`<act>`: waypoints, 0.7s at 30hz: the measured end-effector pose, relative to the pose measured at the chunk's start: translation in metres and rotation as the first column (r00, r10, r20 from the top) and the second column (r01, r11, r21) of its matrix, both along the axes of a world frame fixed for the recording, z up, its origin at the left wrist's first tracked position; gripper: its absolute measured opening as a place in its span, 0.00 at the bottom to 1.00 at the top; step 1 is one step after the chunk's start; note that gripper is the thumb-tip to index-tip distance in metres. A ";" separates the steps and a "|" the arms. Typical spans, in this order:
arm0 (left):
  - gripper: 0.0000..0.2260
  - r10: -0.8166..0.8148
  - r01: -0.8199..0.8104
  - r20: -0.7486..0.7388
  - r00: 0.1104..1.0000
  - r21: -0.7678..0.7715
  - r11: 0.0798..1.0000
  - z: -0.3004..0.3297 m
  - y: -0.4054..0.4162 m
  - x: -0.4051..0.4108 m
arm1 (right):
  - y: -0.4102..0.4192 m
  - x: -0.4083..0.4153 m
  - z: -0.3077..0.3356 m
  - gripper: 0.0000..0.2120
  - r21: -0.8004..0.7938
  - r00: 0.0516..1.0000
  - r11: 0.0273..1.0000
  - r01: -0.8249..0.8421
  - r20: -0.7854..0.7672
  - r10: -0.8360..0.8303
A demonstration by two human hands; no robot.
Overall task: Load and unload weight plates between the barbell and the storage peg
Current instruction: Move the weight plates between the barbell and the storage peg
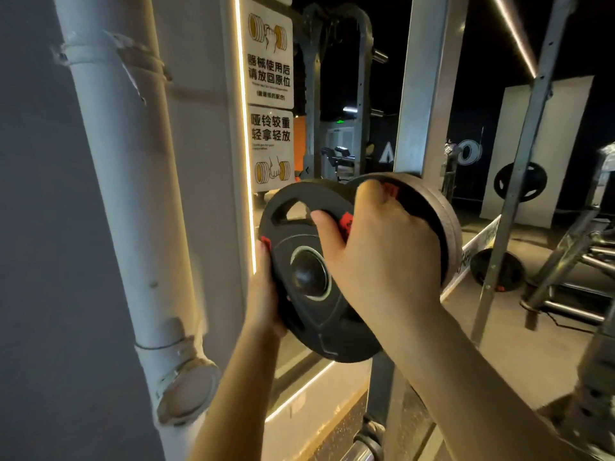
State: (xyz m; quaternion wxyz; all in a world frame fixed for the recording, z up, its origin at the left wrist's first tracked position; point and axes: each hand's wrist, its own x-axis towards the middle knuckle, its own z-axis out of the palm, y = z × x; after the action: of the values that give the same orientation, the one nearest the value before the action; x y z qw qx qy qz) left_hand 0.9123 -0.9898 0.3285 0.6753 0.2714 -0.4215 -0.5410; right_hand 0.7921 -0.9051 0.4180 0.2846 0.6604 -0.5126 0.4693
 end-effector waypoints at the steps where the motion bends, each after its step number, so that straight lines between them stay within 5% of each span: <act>1: 0.34 0.027 -0.026 0.041 0.999 -0.022 0.999 0.005 -0.001 0.006 | 0.001 -0.005 -0.008 0.21 -0.003 0.993 0.996 -0.087 0.082 0.087; 4: 0.41 0.098 -0.094 0.082 0.992 -0.057 0.994 0.010 -0.003 0.011 | -0.001 -0.015 -0.024 0.21 -0.059 0.917 0.952 -0.300 0.258 0.305; 7: 0.40 0.123 -0.116 0.073 0.990 -0.094 0.989 0.008 -0.007 0.012 | 0.000 -0.014 -0.023 0.20 -0.067 0.920 0.953 -0.296 0.249 0.303; 11: 0.42 0.077 -0.075 0.023 0.997 -0.069 0.995 0.005 -0.014 0.007 | 0.004 -0.012 -0.005 0.16 0.017 0.967 0.974 -0.224 0.127 0.220; 16: 0.33 -0.109 0.103 -0.143 0.984 -0.044 0.994 -0.011 -0.002 -0.012 | 0.003 -0.004 0.022 0.13 0.146 0.987 0.976 -0.162 0.016 0.162; 21: 0.34 -0.113 0.119 -0.240 0.964 0.011 0.993 -0.020 0.017 -0.023 | -0.006 0.011 0.033 0.19 0.124 0.975 0.992 0.000 -0.220 0.028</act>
State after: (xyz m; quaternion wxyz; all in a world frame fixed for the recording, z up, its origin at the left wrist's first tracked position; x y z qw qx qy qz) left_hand 0.8898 -0.9728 0.3086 0.6848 0.1879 -0.3454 -0.6136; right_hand 0.8028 -0.9112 0.4510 0.2951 0.7284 -0.5012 0.3621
